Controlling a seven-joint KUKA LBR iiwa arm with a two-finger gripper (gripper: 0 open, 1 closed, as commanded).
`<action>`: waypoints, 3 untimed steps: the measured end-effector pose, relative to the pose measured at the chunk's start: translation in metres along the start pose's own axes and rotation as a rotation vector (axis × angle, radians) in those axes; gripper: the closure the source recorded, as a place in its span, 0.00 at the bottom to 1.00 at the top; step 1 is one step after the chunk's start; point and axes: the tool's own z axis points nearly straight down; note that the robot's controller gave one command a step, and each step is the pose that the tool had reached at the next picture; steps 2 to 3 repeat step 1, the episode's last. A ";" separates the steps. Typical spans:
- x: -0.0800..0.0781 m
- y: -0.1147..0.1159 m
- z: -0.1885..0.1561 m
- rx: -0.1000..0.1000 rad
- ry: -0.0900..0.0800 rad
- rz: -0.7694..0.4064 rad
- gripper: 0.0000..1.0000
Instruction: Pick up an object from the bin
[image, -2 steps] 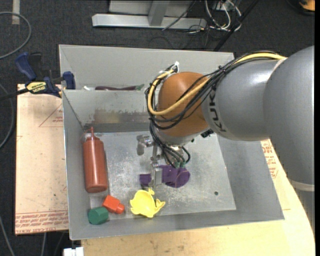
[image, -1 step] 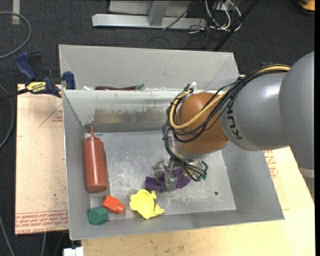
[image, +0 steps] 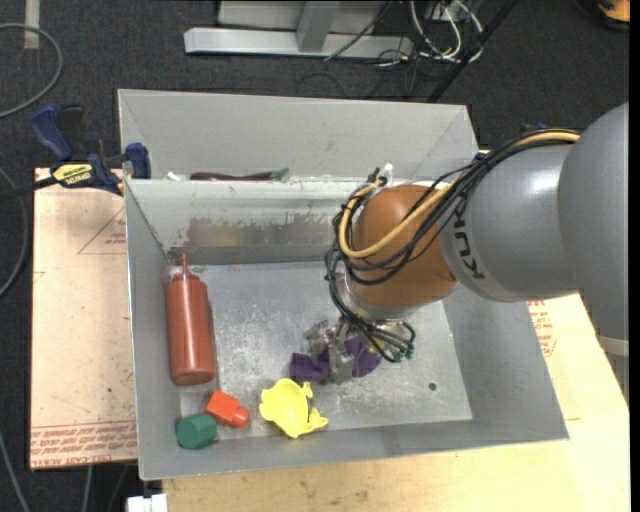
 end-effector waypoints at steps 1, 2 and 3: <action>-0.010 0.012 -0.169 0.002 -0.011 -0.045 1.00; -0.010 0.012 -0.169 0.002 -0.011 -0.045 1.00; -0.010 0.012 -0.169 0.002 -0.011 -0.045 1.00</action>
Offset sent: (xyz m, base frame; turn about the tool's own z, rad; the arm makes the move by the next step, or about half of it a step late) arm 0.0000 0.0000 0.0000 0.0000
